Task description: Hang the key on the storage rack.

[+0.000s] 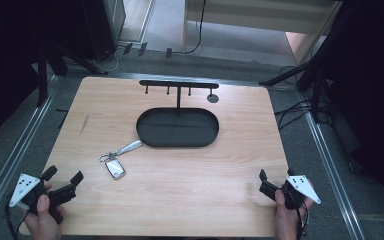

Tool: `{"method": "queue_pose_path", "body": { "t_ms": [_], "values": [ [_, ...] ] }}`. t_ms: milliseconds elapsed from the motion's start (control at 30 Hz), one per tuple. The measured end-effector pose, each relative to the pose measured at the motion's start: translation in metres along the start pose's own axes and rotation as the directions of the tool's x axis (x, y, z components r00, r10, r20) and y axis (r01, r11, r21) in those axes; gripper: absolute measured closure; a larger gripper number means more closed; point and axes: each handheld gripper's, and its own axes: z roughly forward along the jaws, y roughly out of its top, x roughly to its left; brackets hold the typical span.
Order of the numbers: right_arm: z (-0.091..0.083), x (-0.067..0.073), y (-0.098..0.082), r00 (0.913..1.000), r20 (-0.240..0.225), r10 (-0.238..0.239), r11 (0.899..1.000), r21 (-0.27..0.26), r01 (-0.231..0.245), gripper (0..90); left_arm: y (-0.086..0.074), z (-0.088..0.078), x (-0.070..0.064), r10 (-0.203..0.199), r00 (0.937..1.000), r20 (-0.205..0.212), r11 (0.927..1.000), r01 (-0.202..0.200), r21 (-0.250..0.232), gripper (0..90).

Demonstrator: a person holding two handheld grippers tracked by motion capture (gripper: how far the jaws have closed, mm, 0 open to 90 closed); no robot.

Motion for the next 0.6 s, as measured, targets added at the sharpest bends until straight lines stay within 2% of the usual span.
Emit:
{"method": "queue_pose_path", "body": {
  "t_ms": [133, 200, 300, 400, 500, 600],
  "values": [
    [0.0, -0.002, 0.0, 0.9996, -0.012, 0.024, 1.0, 0.003, -0.024, 2.3, 0.0, 0.001, 0.0, 0.0, 0.9998, -0.02, 1.0, 0.0, -0.001, 14.0],
    [-0.001, -0.004, 0.0, 0.9992, -0.024, 0.033, 0.999, 0.008, -0.032, 2.3, 0.001, 0.004, -0.004, 0.04, 0.9991, -0.017, 0.9991, -0.04, 0.014, 13.5],
    [-0.001, -0.004, 0.0, 0.9987, -0.029, 0.042, 0.999, 0.013, -0.041, 2.5, 0.003, 0.007, -0.007, 0.071, 0.9975, -0.002, 0.9967, -0.071, 0.041, 13.5],
    [-0.001, -0.005, 0.0, 0.9987, -0.029, 0.043, 0.999, 0.016, -0.042, 5.2, 0.006, 0.01, -0.012, 0.125, 0.9921, 0.015, 0.987, -0.126, 0.1, 12.1],
    [0.0, -0.004, 0.0, 0.9989, -0.026, 0.04, 0.999, 0.022, -0.04, 5.8, 0.01, 0.014, -0.016, 0.145, 0.9882, 0.049, 0.9763, -0.151, 0.155, 0.0],
    [0.0, -0.004, 0.0, 0.9991, -0.024, 0.034, 0.999, 0.027, -0.034, 6.1, 0.012, 0.016, -0.019, 0.141, 0.9885, 0.055, 0.9749, -0.148, 0.166, 0.0]
  ]
}}
